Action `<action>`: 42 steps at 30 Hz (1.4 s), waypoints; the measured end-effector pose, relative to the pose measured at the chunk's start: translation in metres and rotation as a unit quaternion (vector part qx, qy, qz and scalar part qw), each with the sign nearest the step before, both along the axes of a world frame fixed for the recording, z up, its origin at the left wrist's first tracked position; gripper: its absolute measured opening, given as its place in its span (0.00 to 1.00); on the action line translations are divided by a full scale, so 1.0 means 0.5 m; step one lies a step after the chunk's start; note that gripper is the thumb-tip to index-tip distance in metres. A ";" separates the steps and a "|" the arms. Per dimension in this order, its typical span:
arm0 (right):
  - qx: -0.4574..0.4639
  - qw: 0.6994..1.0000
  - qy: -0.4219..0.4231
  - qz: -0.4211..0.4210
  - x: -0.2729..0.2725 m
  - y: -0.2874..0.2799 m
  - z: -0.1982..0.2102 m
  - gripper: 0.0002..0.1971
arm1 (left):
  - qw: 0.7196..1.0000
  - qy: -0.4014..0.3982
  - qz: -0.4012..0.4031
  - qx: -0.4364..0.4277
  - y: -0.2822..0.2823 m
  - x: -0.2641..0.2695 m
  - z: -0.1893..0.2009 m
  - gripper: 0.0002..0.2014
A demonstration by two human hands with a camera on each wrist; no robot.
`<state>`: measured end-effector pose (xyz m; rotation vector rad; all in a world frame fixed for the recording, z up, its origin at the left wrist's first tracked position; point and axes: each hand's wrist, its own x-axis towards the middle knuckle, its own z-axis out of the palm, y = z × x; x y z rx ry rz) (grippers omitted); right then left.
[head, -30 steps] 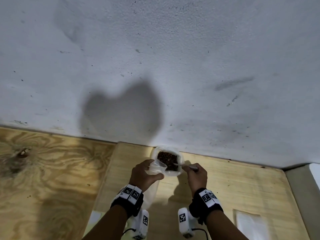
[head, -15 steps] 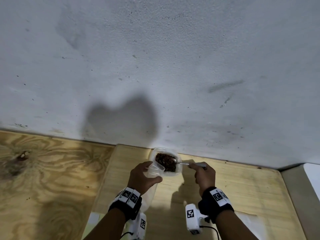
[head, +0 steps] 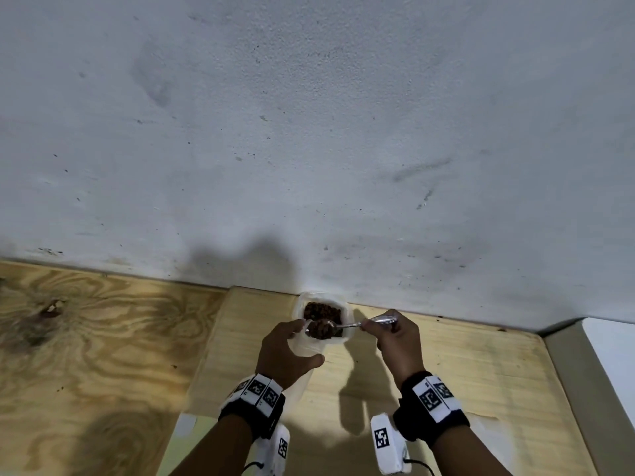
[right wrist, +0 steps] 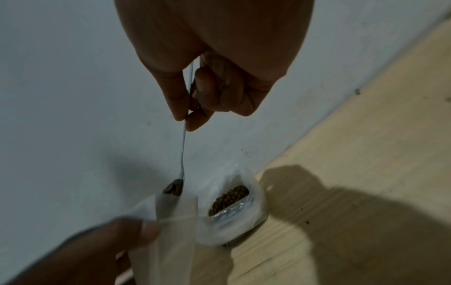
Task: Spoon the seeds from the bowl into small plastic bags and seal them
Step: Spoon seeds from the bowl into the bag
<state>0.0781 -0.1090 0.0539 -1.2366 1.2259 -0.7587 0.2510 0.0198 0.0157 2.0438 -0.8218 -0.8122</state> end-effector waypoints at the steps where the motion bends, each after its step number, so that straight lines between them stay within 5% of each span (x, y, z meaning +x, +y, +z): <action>1: -0.021 1.000 0.011 0.015 0.004 0.005 0.001 0.11 | 1.000 0.001 0.000 0.000 -0.001 -0.002 0.000 0.40; 7: -0.149 0.980 0.061 0.113 0.013 0.034 0.020 0.12 | 1.000 -0.016 0.010 0.001 -0.005 -0.001 0.004 0.45; 13: -0.101 0.993 0.040 -0.036 0.000 -0.005 -0.010 0.14 | 0.999 -0.009 0.017 0.036 -0.011 0.026 0.004 0.37; 21: -0.100 0.983 0.148 -0.036 0.044 -0.003 -0.080 0.12 | 0.998 0.015 0.004 0.054 -0.032 0.042 0.003 0.42; 36: 0.157 0.975 0.104 -0.117 0.074 -0.014 -0.128 0.17 | 0.998 0.024 -0.010 0.054 -0.027 0.050 -0.005 0.39; 42: 0.160 0.978 0.063 -0.115 0.049 -0.025 -0.091 0.05 | 0.999 0.007 -0.004 0.037 -0.023 0.049 0.007 0.38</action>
